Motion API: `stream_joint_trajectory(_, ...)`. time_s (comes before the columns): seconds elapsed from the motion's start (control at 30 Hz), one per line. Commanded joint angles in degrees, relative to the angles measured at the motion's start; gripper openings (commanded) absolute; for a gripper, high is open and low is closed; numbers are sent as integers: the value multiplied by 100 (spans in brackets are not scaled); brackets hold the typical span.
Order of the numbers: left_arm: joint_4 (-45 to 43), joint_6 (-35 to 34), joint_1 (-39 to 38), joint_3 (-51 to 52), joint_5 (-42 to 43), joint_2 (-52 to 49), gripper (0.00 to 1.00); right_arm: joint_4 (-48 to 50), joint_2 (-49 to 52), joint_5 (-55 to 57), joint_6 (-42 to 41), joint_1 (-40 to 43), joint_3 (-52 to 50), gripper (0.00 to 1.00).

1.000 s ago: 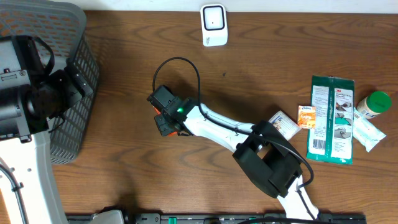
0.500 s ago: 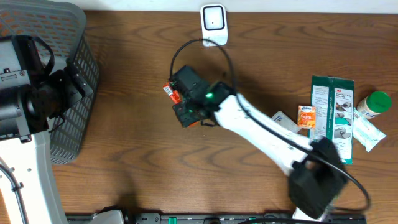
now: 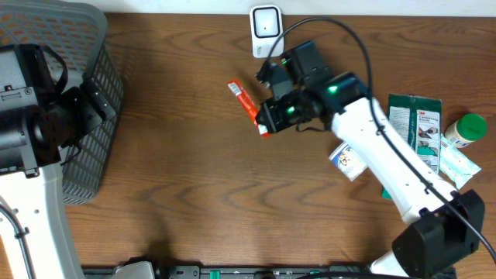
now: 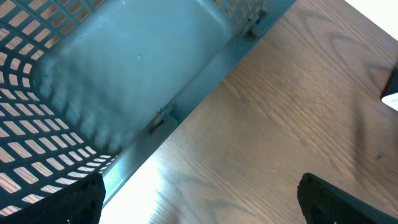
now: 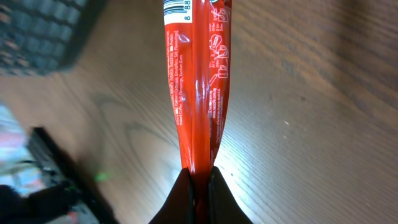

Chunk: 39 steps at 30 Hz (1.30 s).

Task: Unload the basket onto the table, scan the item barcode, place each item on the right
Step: 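Lift the red tube and bring it toward the left gripper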

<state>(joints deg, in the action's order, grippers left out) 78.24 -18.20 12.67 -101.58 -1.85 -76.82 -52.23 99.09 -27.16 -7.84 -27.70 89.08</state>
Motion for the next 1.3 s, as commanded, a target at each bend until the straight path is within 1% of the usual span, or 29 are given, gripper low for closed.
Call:
stream_joint_trajectory(0.0, -7, 24, 24, 11, -13, -2, 98, 87, -127, -800, 50, 251, 7, 1)
stream_joint_trajectory(0.27, -122, -70, 24, 9, 37, 9, 98, -13, -127, -990, -24, 560, 7, 1)
stream_joint_trajectory(0.37, -254, -514, 24, 9, 103, 11, 98, 13, -127, -1261, -24, 623, 7, 1)
stream_joint_trajectory(0.43, -267, -704, 24, 9, 463, 11, 98, 39, -127, -1633, -22, 682, 7, 1)
stream_joint_trajectory(0.5, -245, -695, 24, 9, 1060, 11, 99, 39, -127, -2028, -22, 765, 7, 1)
stream_joint_trajectory(0.53, -240, -695, 22, 9, 1320, 11, 77, 37, -127, -2194, -22, 811, 7, 1)
stream_joint_trajectory(0.57, -232, -695, 20, 11, 1663, 9, 64, 39, -127, -2306, -22, 839, 4, 1)
stream_joint_trajectory(0.6, -243, -643, -9, 15, 2052, -2, 59, 52, -127, -2481, -22, 876, 7, 1)
stream_joint_trajectory(0.7, -420, 157, -289, 15, 3434, -66, 59, 140, -127, -2988, -22, 979, 7, 1)
stream_joint_trajectory(0.77, -476, 728, -516, 17, 4144, -107, 61, 210, -127, -3270, -22, 1062, 7, 1)
stream_joint_trajectory(0.83, -485, 1257, -704, 15, 4557, -131, 67, 227, -127, -3598, -17, 1169, 7, 1)
stream_joint_trajectory(0.87, -479, 1467, -763, 15, 4651, -131, 69, 223, -127, -3777, 31, 1233, 4, 1)
stream_joint_trajectory(0.97, -481, 1794, -835, 15, 4634, -131, 75, 201, -127, -4284, 382, 1394, 7, 1)
stream_joint_trajectory(1.03, -476, 1860, -835, 15, 4454, -131, 78, 208, -127, -4391, 389, 1475, 7, 1)
stream_joint_trajectory(1.07, -479, 1853, -835, 15, 4347, -131, 84, 221, -127, -4389, 389, 1506, 7, 1)
stream_joint_trajectory(1.1, -479, 1836, -835, 15, 4341, -129, 93, 238, -127, -4391, 391, 1526, 7, 1)
stream_joint_trajectory(1.17, -584, 1794, -844, 17, 4350, -136, 93, 291, -127, -4450, 389, 1534, 4, 1)
stream_joint_trajectory(1.27, -691, 1801, -1034, 17, 4522, -234, 98, 520, -127, -4830, 343, 1517, 7, 1)
